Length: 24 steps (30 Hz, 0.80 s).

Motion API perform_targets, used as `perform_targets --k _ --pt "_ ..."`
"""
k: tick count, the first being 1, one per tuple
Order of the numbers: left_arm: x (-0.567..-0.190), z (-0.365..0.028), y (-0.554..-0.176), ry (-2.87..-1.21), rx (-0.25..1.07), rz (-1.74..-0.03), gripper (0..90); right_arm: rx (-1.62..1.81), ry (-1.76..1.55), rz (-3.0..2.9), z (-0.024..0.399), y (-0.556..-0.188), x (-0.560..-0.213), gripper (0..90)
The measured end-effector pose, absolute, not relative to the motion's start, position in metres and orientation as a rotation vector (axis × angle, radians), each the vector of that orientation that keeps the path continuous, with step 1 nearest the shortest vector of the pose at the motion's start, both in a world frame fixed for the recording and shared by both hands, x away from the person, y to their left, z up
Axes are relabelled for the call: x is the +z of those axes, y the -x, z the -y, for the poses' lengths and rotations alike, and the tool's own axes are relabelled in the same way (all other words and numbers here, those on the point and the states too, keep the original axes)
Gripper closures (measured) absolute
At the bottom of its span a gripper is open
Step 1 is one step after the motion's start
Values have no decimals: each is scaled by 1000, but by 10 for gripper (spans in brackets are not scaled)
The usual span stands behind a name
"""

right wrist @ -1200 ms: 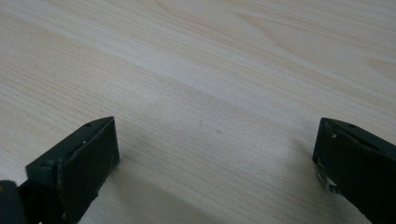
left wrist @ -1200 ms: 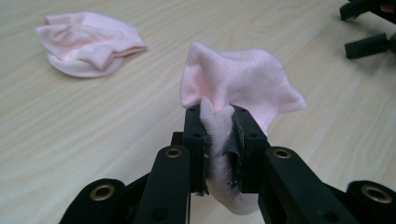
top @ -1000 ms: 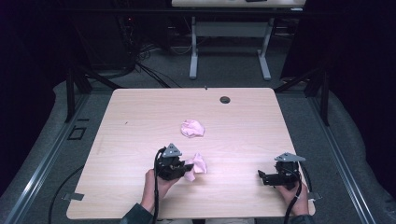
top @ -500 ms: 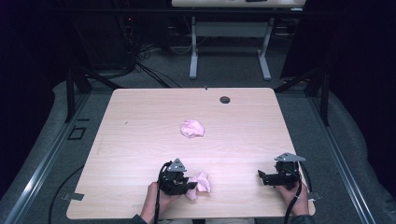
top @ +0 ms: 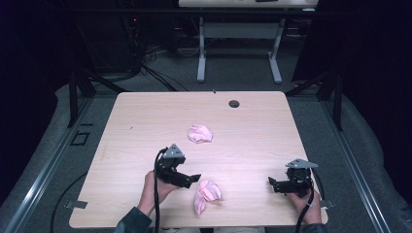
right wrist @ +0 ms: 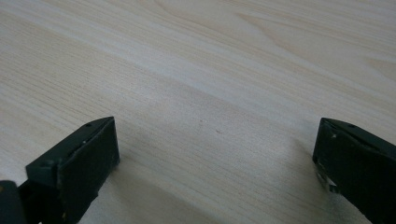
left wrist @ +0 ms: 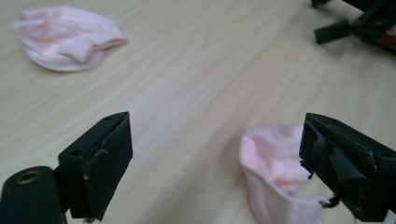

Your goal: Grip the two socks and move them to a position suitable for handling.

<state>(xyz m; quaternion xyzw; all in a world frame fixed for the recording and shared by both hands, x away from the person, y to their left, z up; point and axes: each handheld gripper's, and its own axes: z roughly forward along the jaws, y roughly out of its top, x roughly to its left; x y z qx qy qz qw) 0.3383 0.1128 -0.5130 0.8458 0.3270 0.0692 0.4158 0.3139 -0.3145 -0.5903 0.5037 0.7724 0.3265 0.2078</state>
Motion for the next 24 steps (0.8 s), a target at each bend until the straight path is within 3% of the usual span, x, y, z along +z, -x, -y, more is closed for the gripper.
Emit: perform_targets --k 6,17,24 --pt "-506 -116 -378 -2100 211 -876 1 908 -1403 -2149 314 -314 -590 0" --pt "-498 -106 -446 -2046 307 -947 2 909 -1402 -2150 315 -314 -590 0" --pt "-512 -90 -485 -2061 328 -1029 37 909 -1401 -2151 315 -314 -590 0"
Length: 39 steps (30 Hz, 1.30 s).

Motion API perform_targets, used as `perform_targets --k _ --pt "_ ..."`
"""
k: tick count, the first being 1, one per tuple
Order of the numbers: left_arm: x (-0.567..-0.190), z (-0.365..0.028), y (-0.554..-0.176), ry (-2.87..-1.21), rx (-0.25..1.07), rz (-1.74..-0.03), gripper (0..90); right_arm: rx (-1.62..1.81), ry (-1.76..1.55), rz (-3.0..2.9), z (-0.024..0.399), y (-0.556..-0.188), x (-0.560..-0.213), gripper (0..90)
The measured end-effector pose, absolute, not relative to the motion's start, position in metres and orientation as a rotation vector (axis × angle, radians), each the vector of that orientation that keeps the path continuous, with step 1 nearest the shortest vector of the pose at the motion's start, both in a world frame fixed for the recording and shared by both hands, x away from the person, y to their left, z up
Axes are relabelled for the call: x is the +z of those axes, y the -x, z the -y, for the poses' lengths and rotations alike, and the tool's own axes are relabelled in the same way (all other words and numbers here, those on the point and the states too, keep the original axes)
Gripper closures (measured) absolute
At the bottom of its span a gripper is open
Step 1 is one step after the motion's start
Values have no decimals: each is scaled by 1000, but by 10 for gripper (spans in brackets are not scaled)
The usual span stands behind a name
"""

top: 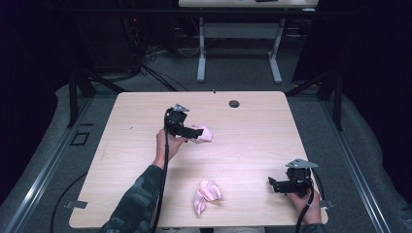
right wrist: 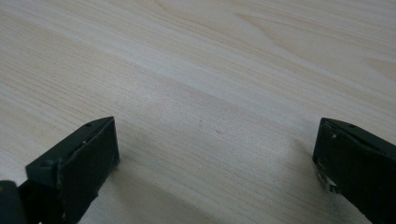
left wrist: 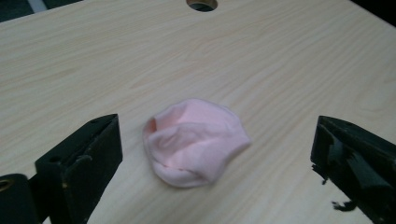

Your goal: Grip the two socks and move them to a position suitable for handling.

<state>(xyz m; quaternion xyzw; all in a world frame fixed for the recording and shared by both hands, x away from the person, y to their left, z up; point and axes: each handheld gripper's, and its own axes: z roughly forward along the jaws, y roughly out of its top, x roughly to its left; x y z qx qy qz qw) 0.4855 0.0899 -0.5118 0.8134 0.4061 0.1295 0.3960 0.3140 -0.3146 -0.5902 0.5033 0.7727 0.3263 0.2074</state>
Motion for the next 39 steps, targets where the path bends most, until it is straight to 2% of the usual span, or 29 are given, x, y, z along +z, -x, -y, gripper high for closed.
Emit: perform_targets --k 2,5,11,12,16,22,23,24,27,33,39 --pt "-519 -83 -494 -2076 333 -1051 50 908 -1401 -2152 315 -314 -590 0" --pt "-531 -72 -504 -2125 369 -1071 124 908 -1402 -2151 315 -314 -590 0" --pt "-554 -58 -516 -2195 338 -1131 257 909 -1401 -2152 315 -314 -590 0" --pt "-557 -57 -517 -2205 341 -1133 257 909 -1401 -2152 315 -314 -590 0" --pt "-564 -54 -518 -2237 335 -1140 392 909 -1401 -2151 315 -314 -590 0" --pt "-568 -58 -516 -2214 334 -1136 525 909 -1401 -2151 315 -314 -590 0" --pt "-568 -58 -515 -2212 337 -1134 563 909 -1401 -2151 315 -314 -590 0" --pt "-568 -59 -515 -2204 334 -1136 646 909 -1401 -2151 315 -314 -590 0" --pt "-568 -59 -515 -2199 332 -1137 733 909 -1401 -2151 315 -314 -590 0" --pt "-565 -63 -512 -2189 316 -1127 762 909 -1401 -2151 315 -314 -590 0" --pt "-544 -69 -493 -2159 297 -1078 761 909 -1402 -2151 315 -314 -590 0"
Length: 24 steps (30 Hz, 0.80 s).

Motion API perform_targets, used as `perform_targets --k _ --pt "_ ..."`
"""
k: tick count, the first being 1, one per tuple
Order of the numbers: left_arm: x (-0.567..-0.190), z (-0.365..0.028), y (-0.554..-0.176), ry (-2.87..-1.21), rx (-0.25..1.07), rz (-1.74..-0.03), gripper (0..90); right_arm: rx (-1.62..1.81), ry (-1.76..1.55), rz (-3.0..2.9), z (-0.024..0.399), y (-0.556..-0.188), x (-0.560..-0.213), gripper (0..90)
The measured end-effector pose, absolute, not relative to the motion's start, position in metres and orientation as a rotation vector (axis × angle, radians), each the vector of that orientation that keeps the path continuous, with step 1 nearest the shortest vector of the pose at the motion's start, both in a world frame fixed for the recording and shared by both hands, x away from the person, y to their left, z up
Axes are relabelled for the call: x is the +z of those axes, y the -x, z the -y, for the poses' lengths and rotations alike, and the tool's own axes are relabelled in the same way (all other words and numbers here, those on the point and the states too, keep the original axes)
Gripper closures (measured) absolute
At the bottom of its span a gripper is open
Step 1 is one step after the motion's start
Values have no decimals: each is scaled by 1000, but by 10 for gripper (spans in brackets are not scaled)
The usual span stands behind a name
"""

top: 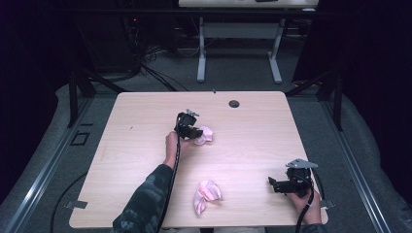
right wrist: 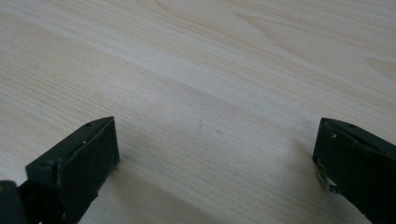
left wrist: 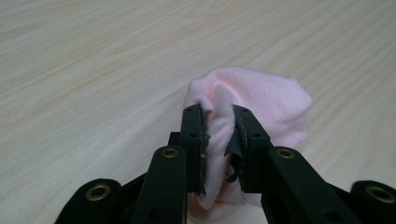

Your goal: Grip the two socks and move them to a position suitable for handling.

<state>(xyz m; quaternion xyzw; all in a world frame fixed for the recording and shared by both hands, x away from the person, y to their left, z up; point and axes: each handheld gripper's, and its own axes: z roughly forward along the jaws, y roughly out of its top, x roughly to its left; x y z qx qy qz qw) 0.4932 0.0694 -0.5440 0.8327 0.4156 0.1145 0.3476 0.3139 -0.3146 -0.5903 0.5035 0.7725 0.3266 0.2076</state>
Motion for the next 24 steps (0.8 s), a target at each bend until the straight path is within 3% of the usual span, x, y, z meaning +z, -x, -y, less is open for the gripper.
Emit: perform_targets --k 11,19,22,24 --pt "-521 -72 -434 -2170 257 -963 755 908 -1403 -2150 315 -314 -590 0" --pt "-547 -63 -409 -2244 213 -954 743 907 -1404 -2148 314 -314 -590 0" --pt "-558 -60 -408 -2264 204 -963 701 907 -1405 -2148 314 -314 -590 0" --pt "-563 -59 -408 -2280 222 -958 614 907 -1405 -2149 314 -314 -590 0"
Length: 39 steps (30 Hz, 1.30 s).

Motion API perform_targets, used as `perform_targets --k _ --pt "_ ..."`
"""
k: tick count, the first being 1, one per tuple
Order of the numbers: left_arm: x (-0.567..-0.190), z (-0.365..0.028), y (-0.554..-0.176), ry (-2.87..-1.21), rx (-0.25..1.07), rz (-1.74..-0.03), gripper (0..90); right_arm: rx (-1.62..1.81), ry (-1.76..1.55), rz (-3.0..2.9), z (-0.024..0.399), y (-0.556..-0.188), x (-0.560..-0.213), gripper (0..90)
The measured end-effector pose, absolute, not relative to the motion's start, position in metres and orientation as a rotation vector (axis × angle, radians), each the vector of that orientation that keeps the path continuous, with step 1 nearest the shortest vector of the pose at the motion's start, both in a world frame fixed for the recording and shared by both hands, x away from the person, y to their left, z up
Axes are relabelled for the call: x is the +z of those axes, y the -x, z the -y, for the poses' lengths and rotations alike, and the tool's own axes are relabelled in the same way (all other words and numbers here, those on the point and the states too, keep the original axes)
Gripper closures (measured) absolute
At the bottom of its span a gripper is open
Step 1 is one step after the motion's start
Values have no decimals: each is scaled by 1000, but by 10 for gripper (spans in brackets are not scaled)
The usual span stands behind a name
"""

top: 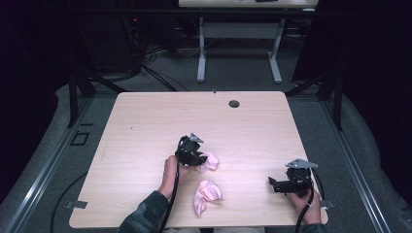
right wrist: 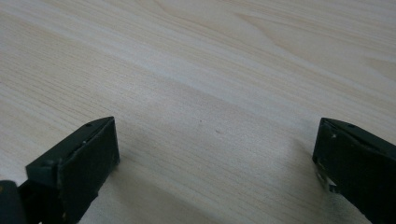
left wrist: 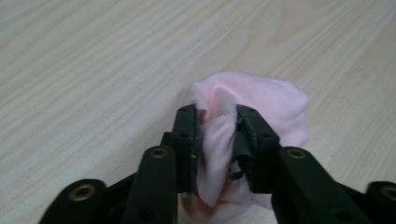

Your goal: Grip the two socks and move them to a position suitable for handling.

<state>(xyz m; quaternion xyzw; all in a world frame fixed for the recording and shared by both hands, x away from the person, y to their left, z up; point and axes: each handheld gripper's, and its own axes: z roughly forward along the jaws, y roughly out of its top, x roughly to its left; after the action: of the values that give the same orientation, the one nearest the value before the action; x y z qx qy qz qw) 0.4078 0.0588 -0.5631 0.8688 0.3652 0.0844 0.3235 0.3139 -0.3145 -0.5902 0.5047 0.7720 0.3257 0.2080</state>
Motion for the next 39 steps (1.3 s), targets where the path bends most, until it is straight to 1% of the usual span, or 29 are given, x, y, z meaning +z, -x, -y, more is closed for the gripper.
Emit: perform_targets --k 1,4,5,6,7,8,10,11,14,16,17,18,20,24,26,27,28,30,31,33,34,36,38,39 --pt "-564 -60 -408 -2265 212 -959 614 906 -1405 -2147 314 -314 -590 0" --pt "-561 -63 -406 -2252 239 -963 407 905 -1407 -2146 314 -314 -590 0" --pt "-558 -65 -404 -2248 256 -967 284 903 -1407 -2150 315 -314 -590 0" --pt "-555 -67 -402 -2237 272 -964 284 903 -1407 -2150 315 -314 -590 0" --pt "-552 -69 -399 -2221 281 -961 207 899 -1409 -2153 315 -314 -590 0" --pt "-548 -72 -397 -2218 300 -964 207 899 -1409 -2153 315 -314 -590 0" --pt "-541 -80 -390 -2196 323 -966 153 897 -1411 -2153 315 -314 -589 0" --pt "-538 -84 -387 -2192 327 -965 159 892 -1414 -2151 314 -313 -589 0" --pt "-534 -97 -374 -2177 359 -975 141 877 -1414 -2165 314 -313 -588 0" --pt "-534 -109 -358 -2158 369 -998 119 881 -1414 -2162 313 -314 -587 51" --pt "-534 -109 -358 -2158 369 -998 116 881 -1414 -2162 313 -314 -587 51" --pt "-534 -117 -347 -2151 376 -1011 113 891 -1415 -2169 313 -312 -585 48" --pt "-534 -121 -341 -2145 372 -1018 111 931 -1421 -2165 313 -311 -585 56" --pt "-536 -134 -316 -2100 367 -1054 102 1041 -1416 -2174 302 -302 -575 141" --pt "-537 -137 -297 -2070 351 -1056 106 1104 -1366 -2217 283 -293 -562 191" --pt "-537 -137 -297 -2070 351 -1056 121 1104 -1366 -2217 283 -293 -562 191" --pt "-537 -136 -291 -2068 342 -1053 121 1121 -1340 -2234 275 -290 -558 216" --pt "-538 -133 -281 -2070 323 -1035 144 1155 -1297 -2287 258 -285 -551 236" --pt "-539 -129 -275 -2077 316 -1031 161 1168 -1264 -2319 242 -279 -545 295" --pt "-541 -124 -267 -2093 290 -1004 167 1200 -1246 -2346 234 -277 -543 302" --pt "-542 -120 -263 -2093 281 -1001 184 1212 -1221 -2364 226 -275 -541 337" --pt "-544 -114 -256 -2097 256 -990 217 1202 -1166 -2403 208 -271 -539 354" --pt "-545 -108 -252 -2122 255 -963 247 1212 -1115 -2440 192 -267 -537 393" --pt "-546 -105 -250 -2124 246 -961 284 1195 -1074 -2466 177 -266 -537 414"
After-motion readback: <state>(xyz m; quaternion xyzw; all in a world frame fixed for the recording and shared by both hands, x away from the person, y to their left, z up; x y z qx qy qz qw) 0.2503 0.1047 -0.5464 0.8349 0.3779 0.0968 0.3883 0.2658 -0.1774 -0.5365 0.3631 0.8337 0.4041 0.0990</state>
